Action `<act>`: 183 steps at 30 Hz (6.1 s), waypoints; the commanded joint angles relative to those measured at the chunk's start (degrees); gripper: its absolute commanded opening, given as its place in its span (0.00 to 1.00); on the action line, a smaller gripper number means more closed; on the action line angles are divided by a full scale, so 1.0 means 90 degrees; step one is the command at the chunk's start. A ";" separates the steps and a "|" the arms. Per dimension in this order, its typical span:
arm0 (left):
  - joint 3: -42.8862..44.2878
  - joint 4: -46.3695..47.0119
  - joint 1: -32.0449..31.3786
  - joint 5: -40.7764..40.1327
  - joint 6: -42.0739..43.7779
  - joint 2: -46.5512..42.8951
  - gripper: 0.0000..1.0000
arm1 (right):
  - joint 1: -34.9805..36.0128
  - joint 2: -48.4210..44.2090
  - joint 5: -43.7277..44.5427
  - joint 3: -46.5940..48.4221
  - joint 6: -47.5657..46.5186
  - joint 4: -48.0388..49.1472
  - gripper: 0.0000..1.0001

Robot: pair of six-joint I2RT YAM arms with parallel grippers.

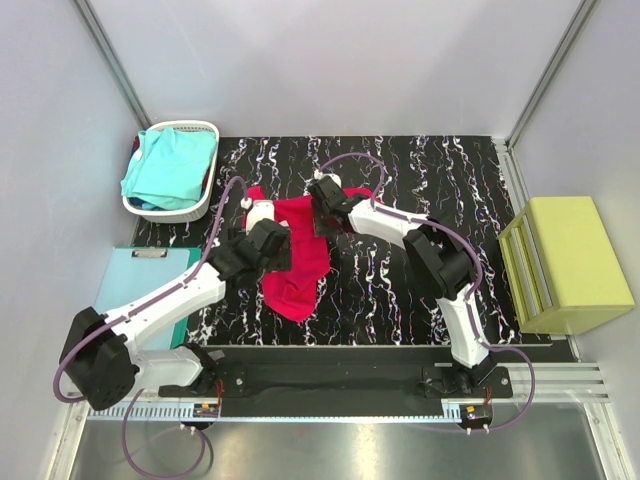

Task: Fold and stack the t-shirts
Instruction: Flatten out the tshirt

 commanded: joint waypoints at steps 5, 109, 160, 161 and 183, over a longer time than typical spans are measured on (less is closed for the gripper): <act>0.0103 0.0159 -0.0043 0.0000 -0.0095 0.0081 0.94 | -0.0107 0.0096 0.0187 0.0324 -0.0126 -0.0070 0.38; 0.0709 0.0813 0.1022 0.0782 -0.0906 0.3216 0.24 | -0.0107 -0.1027 0.0323 -0.0652 -0.0350 -0.0363 0.00; 0.6549 -0.2107 -0.0129 -0.0731 0.0696 0.1185 0.00 | 0.0214 -0.4715 0.2256 0.2214 -0.1062 -0.2886 0.00; 0.6384 -0.1991 -0.0208 -0.1032 0.0715 0.1020 0.00 | 0.0216 -0.5472 0.2102 0.0943 -0.1073 -0.1539 0.00; 0.4495 -0.1433 0.0210 -0.0214 0.0568 0.0959 0.00 | -0.0223 -0.4553 0.1749 -0.0118 -0.0789 -0.1945 0.00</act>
